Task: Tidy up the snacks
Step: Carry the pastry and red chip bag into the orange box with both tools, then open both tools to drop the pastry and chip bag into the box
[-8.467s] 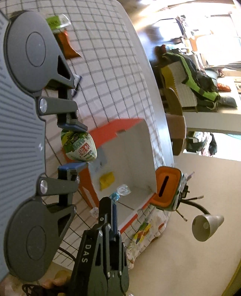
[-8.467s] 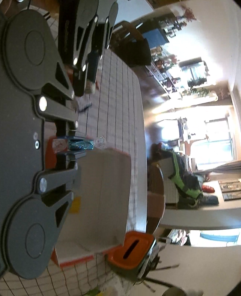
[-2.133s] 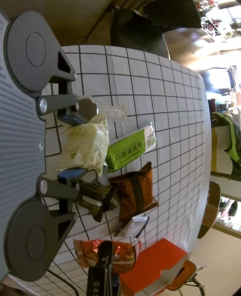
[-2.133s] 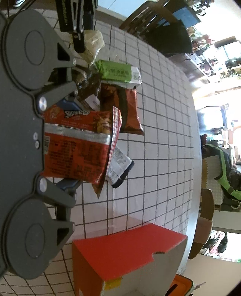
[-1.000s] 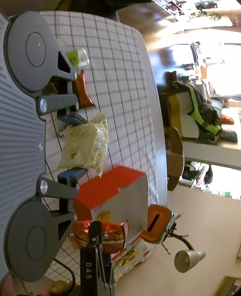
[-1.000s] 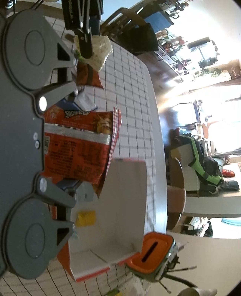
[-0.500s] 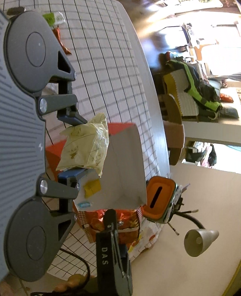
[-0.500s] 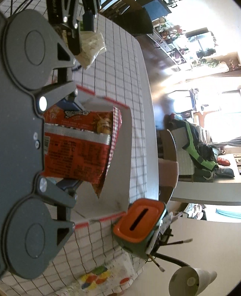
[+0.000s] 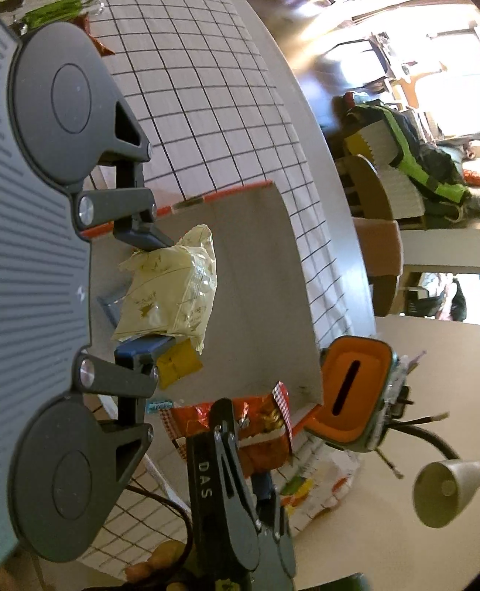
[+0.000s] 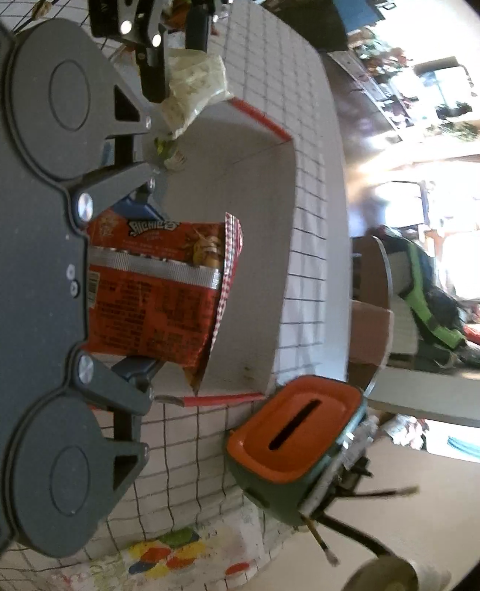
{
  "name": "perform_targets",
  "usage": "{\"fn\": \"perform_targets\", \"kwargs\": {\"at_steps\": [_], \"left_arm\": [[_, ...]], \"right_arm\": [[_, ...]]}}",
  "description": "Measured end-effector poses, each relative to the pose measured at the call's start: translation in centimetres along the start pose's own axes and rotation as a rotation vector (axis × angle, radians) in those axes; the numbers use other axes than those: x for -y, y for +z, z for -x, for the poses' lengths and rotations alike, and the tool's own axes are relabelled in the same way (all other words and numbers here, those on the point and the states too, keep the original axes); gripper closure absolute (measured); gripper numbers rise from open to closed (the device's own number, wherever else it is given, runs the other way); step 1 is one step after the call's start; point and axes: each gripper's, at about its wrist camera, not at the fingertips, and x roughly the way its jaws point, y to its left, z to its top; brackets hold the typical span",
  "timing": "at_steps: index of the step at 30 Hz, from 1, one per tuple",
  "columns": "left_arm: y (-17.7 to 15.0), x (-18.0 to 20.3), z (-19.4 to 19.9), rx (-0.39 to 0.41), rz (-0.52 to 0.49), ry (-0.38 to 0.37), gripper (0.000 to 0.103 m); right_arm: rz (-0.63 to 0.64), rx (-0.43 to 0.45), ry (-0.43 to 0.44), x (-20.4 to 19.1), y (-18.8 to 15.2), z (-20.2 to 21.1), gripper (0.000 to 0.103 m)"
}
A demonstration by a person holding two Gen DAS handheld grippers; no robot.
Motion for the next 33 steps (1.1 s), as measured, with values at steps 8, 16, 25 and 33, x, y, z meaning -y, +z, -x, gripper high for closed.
{"fn": "perform_targets", "kwargs": {"at_steps": [8, 16, 25, 33], "left_arm": [[0.5, 1.9, -3.5, -0.081, -0.07, 0.027, 0.055], [0.6, 2.6, -6.0, -0.154, -0.076, 0.021, 0.055], [-0.3, 2.8, -7.5, -0.212, -0.1, 0.034, 0.053], [-0.5, 2.5, -6.4, -0.17, -0.085, 0.012, 0.051]], "right_arm": [[0.071, -0.104, 0.029, 0.6, -0.3, -4.4, 0.034], [0.18, -0.148, 0.016, -0.5, -0.8, -5.9, 0.034], [0.199, -0.173, 0.021, -1.3, -1.5, -6.4, 0.033], [0.176, -0.13, 0.031, -1.1, -1.4, -5.0, 0.026]]}}
